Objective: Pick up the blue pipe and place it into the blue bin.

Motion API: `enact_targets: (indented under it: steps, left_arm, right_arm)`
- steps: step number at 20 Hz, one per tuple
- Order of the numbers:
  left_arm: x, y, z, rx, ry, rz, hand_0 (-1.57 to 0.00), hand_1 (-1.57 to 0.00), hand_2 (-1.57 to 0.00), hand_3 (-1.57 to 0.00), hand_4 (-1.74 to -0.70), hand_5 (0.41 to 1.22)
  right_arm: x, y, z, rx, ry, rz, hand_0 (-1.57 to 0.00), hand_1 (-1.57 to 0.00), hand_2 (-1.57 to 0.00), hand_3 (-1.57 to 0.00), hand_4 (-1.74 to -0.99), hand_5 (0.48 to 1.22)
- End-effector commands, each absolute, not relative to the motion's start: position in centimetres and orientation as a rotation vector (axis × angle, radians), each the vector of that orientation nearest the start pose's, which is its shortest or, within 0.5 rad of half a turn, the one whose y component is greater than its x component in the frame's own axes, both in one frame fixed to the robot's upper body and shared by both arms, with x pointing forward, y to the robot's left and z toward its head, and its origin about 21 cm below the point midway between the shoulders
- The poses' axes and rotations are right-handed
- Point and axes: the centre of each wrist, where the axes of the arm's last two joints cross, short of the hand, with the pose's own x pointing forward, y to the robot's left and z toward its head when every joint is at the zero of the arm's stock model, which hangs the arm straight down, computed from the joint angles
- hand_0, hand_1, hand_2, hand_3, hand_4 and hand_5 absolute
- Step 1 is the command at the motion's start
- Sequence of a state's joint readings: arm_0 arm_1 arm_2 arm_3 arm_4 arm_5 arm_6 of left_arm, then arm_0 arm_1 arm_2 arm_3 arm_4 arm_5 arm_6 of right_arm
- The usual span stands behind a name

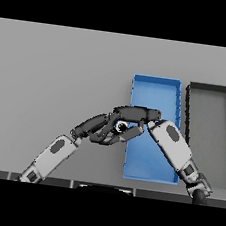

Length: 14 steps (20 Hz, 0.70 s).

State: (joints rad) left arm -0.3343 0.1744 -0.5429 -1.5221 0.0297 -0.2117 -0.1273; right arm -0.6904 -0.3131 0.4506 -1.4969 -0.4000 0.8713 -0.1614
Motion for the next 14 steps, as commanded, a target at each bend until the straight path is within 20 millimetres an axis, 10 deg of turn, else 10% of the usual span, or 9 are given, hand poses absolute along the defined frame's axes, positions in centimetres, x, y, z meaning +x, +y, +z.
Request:
enact_targets:
  steps: [1, 14]
  left_arm:
    - [27.64, 11.18, 4.94, -0.533, -1.744, -0.883, -0.08, -0.07, -0.07, -0.03, -0.83, 0.719]
    - [27.67, 11.25, 4.92, -0.521, -1.736, -0.882, 0.0, 0.0, 0.0, 0.0, -0.87, 0.529]
  right_arm:
    - [33.58, -12.0, 15.49, 1.172, -1.643, 1.41, -1.57, -1.57, -1.57, -1.57, -1.485, 1.219]
    - [33.62, -12.03, 15.5, 1.17, -1.672, 1.424, -1.57, -1.57, -1.57, -1.57, -1.494, 1.221]
